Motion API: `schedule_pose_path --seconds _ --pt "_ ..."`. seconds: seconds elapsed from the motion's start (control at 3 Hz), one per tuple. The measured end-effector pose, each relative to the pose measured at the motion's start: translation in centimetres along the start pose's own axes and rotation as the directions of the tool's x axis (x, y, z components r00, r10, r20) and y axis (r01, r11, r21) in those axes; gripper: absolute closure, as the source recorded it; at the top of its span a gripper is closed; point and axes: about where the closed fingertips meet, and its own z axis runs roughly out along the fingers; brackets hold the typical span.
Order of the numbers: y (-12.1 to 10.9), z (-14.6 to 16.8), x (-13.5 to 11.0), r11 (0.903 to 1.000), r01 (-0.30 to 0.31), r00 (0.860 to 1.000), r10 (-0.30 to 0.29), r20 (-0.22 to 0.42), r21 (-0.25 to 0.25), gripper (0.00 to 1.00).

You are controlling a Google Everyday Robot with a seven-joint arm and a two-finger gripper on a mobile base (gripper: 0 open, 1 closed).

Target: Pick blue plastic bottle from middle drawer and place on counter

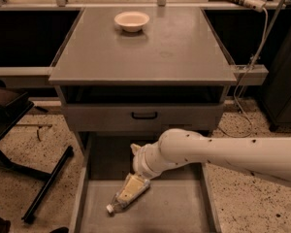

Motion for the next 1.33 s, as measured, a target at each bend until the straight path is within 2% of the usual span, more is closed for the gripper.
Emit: schedule_pose_path --seconds 0.33,0.67,1.0,1.33 --pt "-1.5 1.1 -0.8 0.9979 0.053 0.998 -0.054 0.023 0.036 0.0" --pt "-1.5 1.1 -0.8 0.9979 0.053 0.998 -0.054 0.023 0.035 0.0" --pt "-1.8 3.4 0.7 0.9985 0.049 0.998 -0.05 0.044 0.024 0.0" --pt "-2.8 6.5 3.2 0.9977 0.068 0.994 -0.068 0.085 0.007 0.0"
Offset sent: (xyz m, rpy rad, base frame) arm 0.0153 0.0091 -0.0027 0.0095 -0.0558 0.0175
